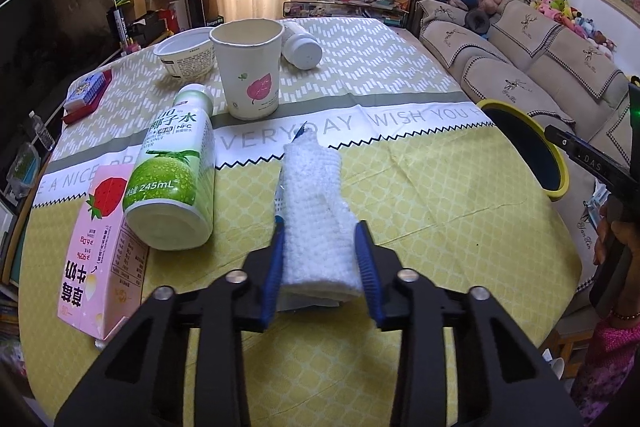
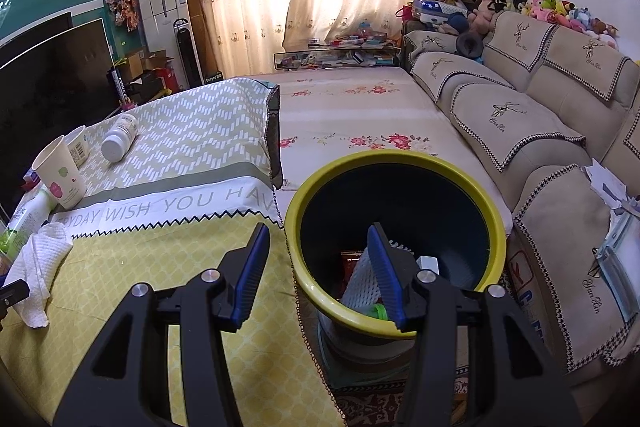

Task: Collect trash
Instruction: 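Grasp the white cloth with the left gripper, then lift the white cloth, carry it over the bin, open the left gripper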

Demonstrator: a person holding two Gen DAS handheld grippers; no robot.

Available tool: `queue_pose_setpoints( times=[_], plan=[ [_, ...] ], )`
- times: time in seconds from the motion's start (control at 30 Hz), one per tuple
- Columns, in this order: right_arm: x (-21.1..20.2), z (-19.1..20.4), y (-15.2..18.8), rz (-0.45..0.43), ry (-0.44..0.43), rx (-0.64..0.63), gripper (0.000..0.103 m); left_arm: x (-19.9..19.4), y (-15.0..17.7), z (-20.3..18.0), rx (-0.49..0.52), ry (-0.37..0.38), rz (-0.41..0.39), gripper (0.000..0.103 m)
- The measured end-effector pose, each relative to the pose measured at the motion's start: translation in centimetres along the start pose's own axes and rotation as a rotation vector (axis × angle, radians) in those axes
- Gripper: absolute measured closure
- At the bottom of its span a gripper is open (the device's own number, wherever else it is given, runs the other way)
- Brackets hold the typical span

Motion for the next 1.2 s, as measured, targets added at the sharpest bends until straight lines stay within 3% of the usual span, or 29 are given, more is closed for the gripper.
queue_pose_setpoints(
  times=[0.17,0.27,0.6,0.8,1.2],
  plan=[
    [0.1,0.0,0.0,0.000,-0.001,0.004,0.054,-0.4,-0.3,-0.2,0.009,-0.006,-0.016,0.090],
    [0.2,-0.1,0.0,0.003,-0.004,0.006,0.054,-1.2,-0.7,-0.4,0.025,0.001,-0.049,0.094],
    [0.2,0.0,0.0,0.007,-0.020,0.004,0.054,-5.8,-3.2,0.2,0.013,0.109,-0.171,0.095],
    [0.2,0.0,0.2,0.014,-0.022,0.001,0.054,-8.4,-4.8,-0.3,0.053,0.082,-0.235,0.095],
    [-0.3,-1.3,-0.1,0.003,-0.001,0.018,0.052,-11.5,-8.8,-3.2,0.143,0.120,-0.320,0.094]
  ],
)
Point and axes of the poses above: each gripper's, at about its wrist camera, not at the fingertips, and x roughly the way its jaws point, z to its left, y to its underside, the point moved 1 cm from there along x, roughly the way its jaws point, and after that the axes turned 12 degrees about x, right-handed, at the moved point
